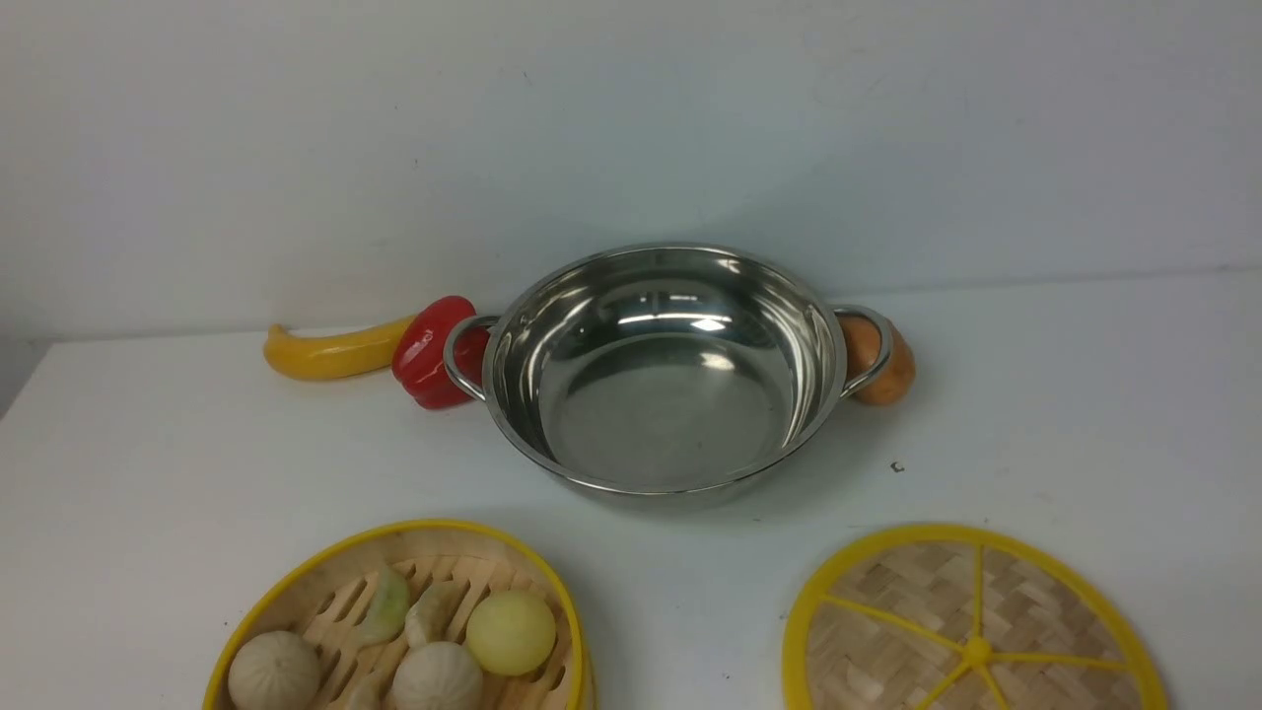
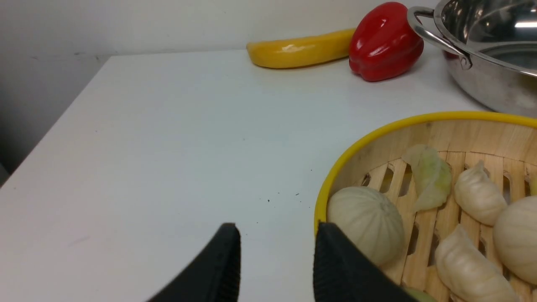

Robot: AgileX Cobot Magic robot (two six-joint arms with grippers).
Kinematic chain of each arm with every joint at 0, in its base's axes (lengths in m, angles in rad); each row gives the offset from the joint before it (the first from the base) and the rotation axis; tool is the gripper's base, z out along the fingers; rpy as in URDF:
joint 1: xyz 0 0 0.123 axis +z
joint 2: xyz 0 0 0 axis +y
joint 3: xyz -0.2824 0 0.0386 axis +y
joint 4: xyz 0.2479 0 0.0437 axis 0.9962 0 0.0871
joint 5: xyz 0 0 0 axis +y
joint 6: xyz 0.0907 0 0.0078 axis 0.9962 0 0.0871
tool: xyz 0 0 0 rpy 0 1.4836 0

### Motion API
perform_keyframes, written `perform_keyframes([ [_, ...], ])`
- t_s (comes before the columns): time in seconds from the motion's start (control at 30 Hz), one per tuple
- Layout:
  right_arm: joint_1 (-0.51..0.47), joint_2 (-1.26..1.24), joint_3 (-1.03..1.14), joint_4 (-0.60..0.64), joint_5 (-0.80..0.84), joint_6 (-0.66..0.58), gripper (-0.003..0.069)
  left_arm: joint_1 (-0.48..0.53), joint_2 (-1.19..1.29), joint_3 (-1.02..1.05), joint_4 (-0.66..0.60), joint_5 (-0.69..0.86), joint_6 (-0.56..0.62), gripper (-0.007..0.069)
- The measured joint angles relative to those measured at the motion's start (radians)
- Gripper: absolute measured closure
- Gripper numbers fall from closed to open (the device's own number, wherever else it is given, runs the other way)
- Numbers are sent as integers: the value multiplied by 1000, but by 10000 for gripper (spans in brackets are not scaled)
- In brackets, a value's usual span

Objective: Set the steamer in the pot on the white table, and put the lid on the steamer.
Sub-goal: 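Grasp the rim of the steamer basket holding the buns with the left gripper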

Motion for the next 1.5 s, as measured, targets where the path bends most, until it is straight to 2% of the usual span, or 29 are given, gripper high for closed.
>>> perform_keyframes([
  [0.87, 0, 0, 0, 0, 0, 0, 410, 0, 0, 0, -12, -7, -3, 384],
  [1.0, 0, 0, 0, 0, 0, 0, 410, 0, -1, 0, -138, -54, -62, 384],
  [1.07, 0, 0, 0, 0, 0, 0, 410, 0, -1, 0, -271, -97, -109, 384],
  [1.3, 0, 0, 0, 0, 0, 0, 410, 0, -3, 0, -504, -213, -153, 384],
  [1.4, 0, 0, 0, 0, 0, 0, 410, -2, -3, -14, -594, -199, -156, 384],
  [1.5, 0, 0, 0, 0, 0, 0, 410, -4, -3, -98, -637, -120, -101, 384],
])
